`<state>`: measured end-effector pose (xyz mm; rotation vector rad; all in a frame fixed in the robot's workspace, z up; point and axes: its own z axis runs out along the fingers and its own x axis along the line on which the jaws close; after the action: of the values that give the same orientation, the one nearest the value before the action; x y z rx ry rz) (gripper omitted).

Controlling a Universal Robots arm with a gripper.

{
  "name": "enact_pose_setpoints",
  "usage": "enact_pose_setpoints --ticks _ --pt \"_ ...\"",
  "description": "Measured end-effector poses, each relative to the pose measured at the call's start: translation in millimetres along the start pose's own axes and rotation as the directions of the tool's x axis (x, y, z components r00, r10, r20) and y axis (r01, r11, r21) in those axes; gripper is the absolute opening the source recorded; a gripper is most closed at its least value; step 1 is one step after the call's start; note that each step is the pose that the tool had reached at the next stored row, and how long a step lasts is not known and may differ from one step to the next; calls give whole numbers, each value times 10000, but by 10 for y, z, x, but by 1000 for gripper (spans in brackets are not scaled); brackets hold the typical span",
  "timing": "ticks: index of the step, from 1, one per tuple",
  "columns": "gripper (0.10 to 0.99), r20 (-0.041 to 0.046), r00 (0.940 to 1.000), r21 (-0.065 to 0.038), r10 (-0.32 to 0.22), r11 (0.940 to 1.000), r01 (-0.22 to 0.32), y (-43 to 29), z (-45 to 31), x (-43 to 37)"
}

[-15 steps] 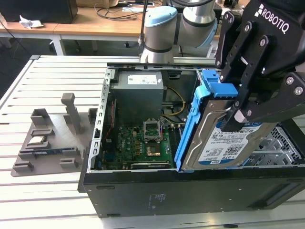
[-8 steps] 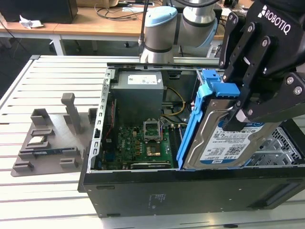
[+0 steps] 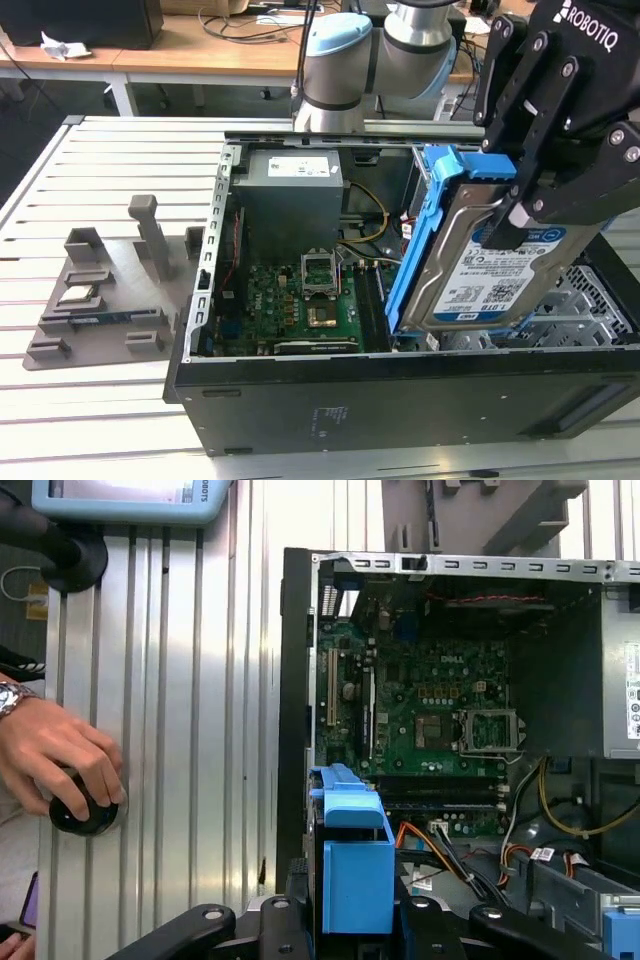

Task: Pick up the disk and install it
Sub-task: 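Pick up the disk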

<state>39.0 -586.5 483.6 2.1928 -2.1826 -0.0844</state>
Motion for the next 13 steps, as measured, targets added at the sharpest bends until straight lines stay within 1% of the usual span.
enact_pose_setpoints --ticks 2,5,13 --pt "365 -4 10000 0 0 10000 0 -27 0 -27" --pt "365 -14 10000 0 1 10000 -1 -113 -1 -93" --pt "365 -22 10000 -1 1 10000 -1 -230 -2 -165"
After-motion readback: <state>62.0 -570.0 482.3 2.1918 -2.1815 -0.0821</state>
